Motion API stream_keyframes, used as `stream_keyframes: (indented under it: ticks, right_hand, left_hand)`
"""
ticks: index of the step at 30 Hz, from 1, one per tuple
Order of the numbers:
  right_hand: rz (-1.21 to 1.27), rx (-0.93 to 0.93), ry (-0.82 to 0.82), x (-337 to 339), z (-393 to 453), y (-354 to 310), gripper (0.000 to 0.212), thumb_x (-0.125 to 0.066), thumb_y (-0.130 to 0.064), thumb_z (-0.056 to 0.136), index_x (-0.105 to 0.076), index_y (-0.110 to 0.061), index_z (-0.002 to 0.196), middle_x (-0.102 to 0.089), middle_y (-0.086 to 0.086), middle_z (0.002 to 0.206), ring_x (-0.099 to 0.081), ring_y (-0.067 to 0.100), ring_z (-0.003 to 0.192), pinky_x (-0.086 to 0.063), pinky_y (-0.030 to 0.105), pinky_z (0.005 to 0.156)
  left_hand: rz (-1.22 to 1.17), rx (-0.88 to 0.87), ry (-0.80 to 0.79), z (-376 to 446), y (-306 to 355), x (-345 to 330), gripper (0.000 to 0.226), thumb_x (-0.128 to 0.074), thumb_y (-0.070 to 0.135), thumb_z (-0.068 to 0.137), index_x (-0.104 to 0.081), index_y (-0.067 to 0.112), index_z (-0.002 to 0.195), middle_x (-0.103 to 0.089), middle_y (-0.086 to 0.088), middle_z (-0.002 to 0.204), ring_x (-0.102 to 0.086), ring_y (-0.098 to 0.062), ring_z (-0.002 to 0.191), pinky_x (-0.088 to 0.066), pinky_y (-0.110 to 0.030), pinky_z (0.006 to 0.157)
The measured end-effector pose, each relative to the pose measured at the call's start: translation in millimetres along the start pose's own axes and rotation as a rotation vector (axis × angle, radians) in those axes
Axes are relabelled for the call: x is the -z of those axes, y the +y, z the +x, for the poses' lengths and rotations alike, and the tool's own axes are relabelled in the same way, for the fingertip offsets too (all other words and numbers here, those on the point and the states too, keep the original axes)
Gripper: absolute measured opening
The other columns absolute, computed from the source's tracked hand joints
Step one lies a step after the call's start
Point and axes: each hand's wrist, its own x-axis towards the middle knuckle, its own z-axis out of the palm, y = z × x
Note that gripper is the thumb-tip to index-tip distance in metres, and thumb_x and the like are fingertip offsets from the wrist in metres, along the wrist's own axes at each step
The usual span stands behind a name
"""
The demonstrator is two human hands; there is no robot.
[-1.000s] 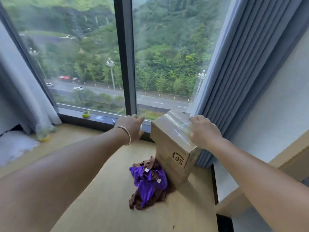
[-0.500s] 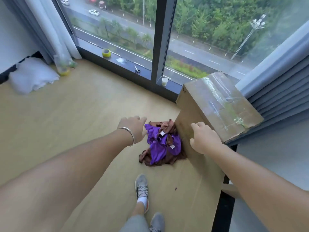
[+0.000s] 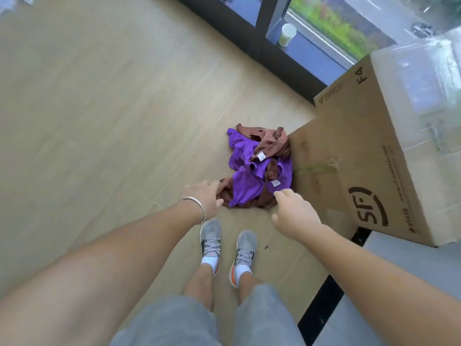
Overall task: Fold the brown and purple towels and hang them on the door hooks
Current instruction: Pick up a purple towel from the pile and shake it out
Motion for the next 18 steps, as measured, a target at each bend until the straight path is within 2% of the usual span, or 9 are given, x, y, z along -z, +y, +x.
stream_keyframes:
  ticks: [5, 10, 13, 18]
  right_hand:
    - [0.038, 0.015, -0.099, -62.5, 82.5, 14.5, 0.046, -0.052, -0.027, 0.089, -0.045, -0.012, 0.133, -0.046, 0.007, 0.130, -0.047, 0.027, 0.121, -0.043, 0.038, 0.095]
    - [0.042, -0.017, -0.131, -117.7, 168.1, 38.2, 0.039, -0.054, -0.025, 0.087, -0.049, -0.012, 0.123, -0.048, 0.008, 0.122, -0.049, 0.030, 0.116, -0.044, 0.040, 0.088]
    - [0.045, -0.037, -0.085, -144.0, 220.4, 49.8, 0.036, -0.054, -0.023, 0.086, -0.049, -0.011, 0.119, -0.048, 0.009, 0.121, -0.050, 0.032, 0.114, -0.046, 0.041, 0.087]
    - [0.062, -0.029, 0.132, -170.7, 303.7, 70.7, 0.044, -0.059, -0.027, 0.087, -0.048, -0.008, 0.125, -0.045, 0.010, 0.130, -0.043, 0.032, 0.118, -0.042, 0.045, 0.090]
  left_hand:
    - [-0.052, 0.068, -0.125, 70.4, -15.3, -80.5, 0.053, -0.041, 0.046, 0.096, -0.034, 0.022, 0.143, -0.046, -0.007, 0.140, -0.049, -0.029, 0.125, -0.040, -0.040, 0.099]
    - [-0.118, 0.112, -0.163, 137.9, -19.6, -147.0, 0.051, -0.042, 0.046, 0.096, -0.036, 0.021, 0.141, -0.046, -0.007, 0.139, -0.049, -0.029, 0.124, -0.041, -0.039, 0.097]
    - [-0.120, 0.108, -0.086, 188.1, -12.7, -174.4, 0.050, -0.043, 0.048, 0.095, -0.041, 0.020, 0.137, -0.051, -0.008, 0.134, -0.052, -0.030, 0.120, -0.040, -0.039, 0.096]
    - [-0.173, 0.103, 0.192, 283.8, 13.3, -197.0, 0.054, -0.049, 0.057, 0.087, -0.047, 0.017, 0.123, -0.056, -0.007, 0.120, -0.053, -0.028, 0.113, -0.036, -0.040, 0.093]
